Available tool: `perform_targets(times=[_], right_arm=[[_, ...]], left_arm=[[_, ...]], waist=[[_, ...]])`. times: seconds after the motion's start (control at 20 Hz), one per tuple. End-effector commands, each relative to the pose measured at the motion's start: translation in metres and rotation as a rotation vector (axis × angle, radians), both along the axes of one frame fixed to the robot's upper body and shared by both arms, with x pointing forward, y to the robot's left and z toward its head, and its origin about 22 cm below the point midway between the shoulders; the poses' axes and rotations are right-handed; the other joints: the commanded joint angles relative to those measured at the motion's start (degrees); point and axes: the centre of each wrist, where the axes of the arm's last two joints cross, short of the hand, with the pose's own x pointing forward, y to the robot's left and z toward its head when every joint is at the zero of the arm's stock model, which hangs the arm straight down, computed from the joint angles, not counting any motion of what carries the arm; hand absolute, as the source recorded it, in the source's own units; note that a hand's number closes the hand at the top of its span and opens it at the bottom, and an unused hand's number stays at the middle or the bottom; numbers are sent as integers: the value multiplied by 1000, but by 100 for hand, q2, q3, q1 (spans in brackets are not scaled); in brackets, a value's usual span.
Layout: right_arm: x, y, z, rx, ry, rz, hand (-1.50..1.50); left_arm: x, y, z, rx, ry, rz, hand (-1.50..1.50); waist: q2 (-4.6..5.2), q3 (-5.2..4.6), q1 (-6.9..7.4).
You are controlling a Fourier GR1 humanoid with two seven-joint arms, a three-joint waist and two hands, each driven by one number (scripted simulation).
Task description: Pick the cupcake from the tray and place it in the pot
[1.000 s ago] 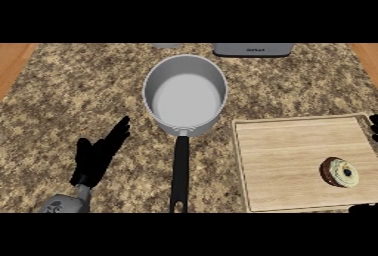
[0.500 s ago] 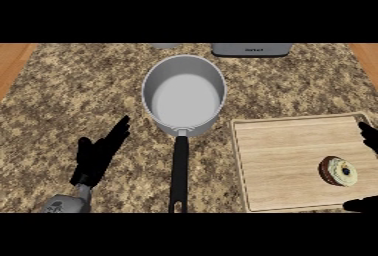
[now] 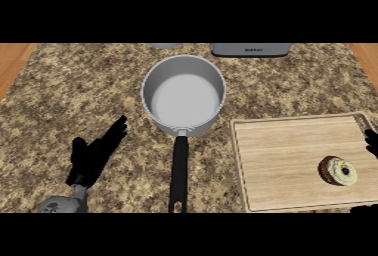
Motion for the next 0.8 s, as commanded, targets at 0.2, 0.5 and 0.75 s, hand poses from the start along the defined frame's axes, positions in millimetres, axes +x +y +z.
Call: perform_targets(times=[0.2,0.5,0.75], right_arm=[[-7,0,-43,234,-59,21,-150],[17,18,-57,320,-18,-7,-150],[29,10,-83,373,-9,-16,-150]], left_arm=[[4,-19,1,10,-10,3,0],[-4,-15,-7,5,-2,-12,0],[13,17,-5,-4,-8,-8,0]], waist=[[1,1,-5],[2,-1,7],[11,0,24]])
